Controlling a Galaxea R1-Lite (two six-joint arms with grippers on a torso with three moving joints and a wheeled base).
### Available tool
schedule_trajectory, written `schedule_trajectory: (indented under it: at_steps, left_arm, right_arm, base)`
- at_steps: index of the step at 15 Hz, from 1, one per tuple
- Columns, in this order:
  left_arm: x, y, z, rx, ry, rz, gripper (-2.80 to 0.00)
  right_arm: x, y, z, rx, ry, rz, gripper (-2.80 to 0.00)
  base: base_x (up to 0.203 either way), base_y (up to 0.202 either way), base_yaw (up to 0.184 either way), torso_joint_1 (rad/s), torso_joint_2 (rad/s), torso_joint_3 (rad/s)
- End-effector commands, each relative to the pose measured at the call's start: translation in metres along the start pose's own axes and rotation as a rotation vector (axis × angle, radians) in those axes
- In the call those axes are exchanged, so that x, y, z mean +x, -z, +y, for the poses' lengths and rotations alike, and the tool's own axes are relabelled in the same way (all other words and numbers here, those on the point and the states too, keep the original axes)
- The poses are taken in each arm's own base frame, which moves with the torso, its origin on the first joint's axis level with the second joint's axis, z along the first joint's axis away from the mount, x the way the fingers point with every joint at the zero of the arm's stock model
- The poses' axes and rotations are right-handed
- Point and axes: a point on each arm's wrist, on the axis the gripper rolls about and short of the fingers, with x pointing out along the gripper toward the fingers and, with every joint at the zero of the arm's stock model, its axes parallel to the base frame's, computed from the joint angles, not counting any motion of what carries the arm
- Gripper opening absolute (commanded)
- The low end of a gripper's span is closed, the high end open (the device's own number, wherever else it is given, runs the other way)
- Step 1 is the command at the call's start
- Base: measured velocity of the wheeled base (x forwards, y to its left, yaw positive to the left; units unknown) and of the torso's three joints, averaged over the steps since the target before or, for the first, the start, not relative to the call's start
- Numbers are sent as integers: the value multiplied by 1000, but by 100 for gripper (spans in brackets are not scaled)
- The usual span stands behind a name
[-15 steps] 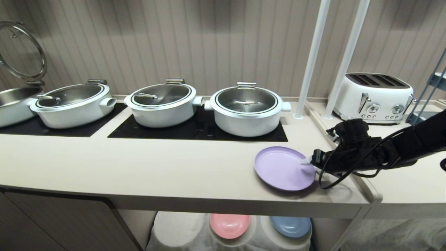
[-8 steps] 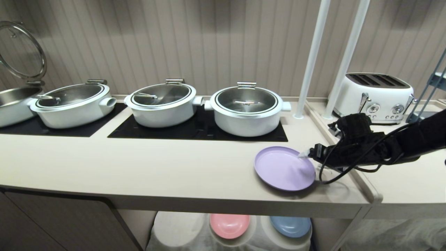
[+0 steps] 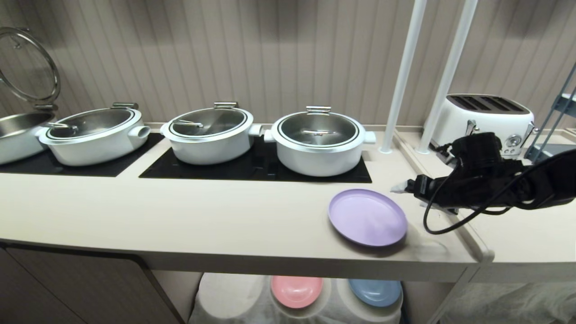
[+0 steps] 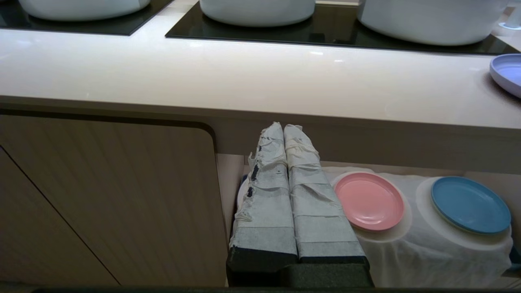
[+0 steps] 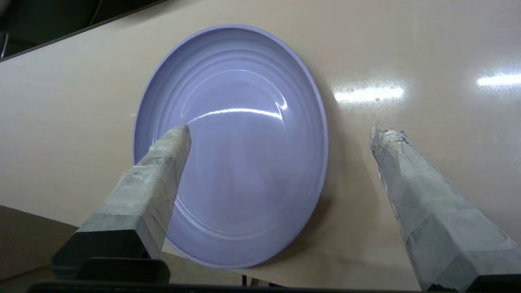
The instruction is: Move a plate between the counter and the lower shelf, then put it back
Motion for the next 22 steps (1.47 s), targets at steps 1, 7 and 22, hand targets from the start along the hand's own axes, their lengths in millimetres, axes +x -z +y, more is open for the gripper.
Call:
schedule_trajectory:
  at_steps: [1,7,22]
  left_arm:
    - [0,0,0,-1,0,0,-280]
    - [0,0,0,-1,-1,0,-280]
    - [0,0,0,-1,-2,0,-280]
  right_arm:
    - [-29,-1,9,-12,-23,-48,0]
    - [-73,15,14,-27,-38,-92,-280]
    - [-191,132,-34,-275,122,-423,-280]
  base:
    - [0,0,0,0,0,0]
    - [0,0,0,0,0,0]
    - [0,0,0,0,0,0]
